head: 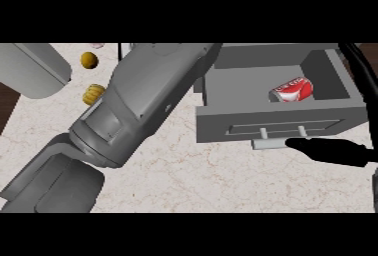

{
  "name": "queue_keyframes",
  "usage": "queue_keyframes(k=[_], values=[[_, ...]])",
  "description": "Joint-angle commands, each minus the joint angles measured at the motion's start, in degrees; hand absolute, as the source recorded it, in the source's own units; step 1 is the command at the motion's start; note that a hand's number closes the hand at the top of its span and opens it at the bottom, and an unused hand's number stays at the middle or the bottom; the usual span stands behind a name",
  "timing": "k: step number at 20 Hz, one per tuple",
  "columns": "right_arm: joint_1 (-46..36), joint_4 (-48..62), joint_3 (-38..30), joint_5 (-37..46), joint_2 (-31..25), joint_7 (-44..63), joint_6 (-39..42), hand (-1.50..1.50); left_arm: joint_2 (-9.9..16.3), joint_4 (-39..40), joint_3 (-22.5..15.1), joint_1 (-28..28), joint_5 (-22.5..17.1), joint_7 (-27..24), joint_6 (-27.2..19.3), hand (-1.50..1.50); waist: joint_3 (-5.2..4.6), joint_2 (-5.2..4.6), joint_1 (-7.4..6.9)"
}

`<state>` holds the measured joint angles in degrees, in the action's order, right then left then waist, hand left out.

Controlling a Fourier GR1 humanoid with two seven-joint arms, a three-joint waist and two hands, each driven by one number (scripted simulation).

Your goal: Pick up the can, place it into the drawer and close the drawer

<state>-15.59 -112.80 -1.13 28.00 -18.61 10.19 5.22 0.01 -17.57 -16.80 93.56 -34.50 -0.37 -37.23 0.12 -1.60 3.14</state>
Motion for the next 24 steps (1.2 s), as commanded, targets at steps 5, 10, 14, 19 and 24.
queue_keyframes(k=[5, 10, 14, 19, 24], values=[[-5.31, 17.86, 7.84, 15.04, 1.62, -6.57, -7.33, -1.50, 0.00, 1.65, -0.26, 2.38, 0.74, 0.86, 0.07, -1.50, 0.02, 0.42, -1.86], [-10.09, 28.56, 10.15, 22.17, 2.02, -7.58, -10.72, -1.50, 0.71, 1.73, 2.10, 0.36, 0.61, -0.34, 3.46, -1.50, -0.05, 0.64, -3.03], [-13.94, 39.84, 9.85, 25.33, 4.34, -10.49, -16.38, -1.50, 3.75, 0.29, 2.24, -2.11, 1.28, 0.03, 5.64, -1.50, -0.08, 0.91, -4.24], [-20.31, 53.19, 7.63, 28.37, 7.28, -12.46, -24.46, -1.50, 5.72, -1.70, 1.46, -1.24, 2.96, 4.03, 4.58, -1.50, -0.07, 1.18, -5.02], [-26.71, 65.73, 4.12, 31.05, 8.34, -12.98, -33.39, -1.50, 5.64, -5.84, 1.08, -3.47, 3.56, 5.75, 3.02, -1.50, -0.06, 1.25, -6.18]])
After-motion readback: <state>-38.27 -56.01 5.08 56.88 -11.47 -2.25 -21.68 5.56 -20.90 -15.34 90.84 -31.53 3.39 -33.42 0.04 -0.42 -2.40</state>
